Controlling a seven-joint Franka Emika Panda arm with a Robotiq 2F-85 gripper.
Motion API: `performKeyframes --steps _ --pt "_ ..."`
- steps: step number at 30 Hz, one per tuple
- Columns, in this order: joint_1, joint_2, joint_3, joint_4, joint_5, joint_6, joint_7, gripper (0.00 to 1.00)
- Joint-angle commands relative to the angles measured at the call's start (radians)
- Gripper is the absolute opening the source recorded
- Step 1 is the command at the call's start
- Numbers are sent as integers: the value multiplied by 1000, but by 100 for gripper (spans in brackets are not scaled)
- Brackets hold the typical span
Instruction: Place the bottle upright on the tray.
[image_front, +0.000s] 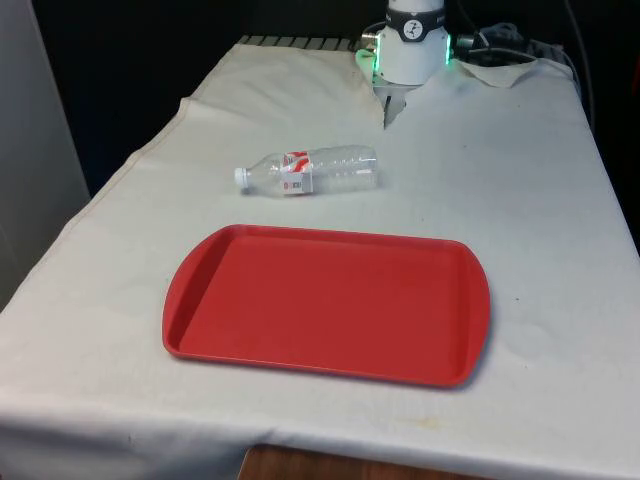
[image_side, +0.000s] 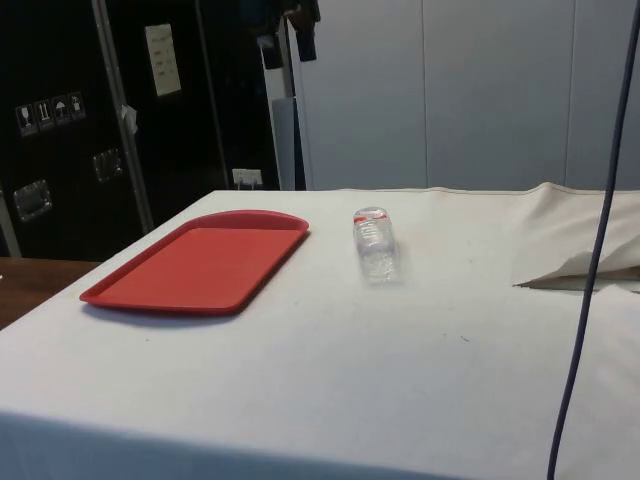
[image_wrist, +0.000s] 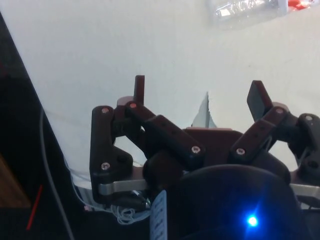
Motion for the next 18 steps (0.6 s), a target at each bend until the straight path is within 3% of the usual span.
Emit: performKeyframes --steps 1,18 --pt "0 -12 1 -15 -4 15 9 100" --pt "-2 -79 0 -100 -7 37 21 100"
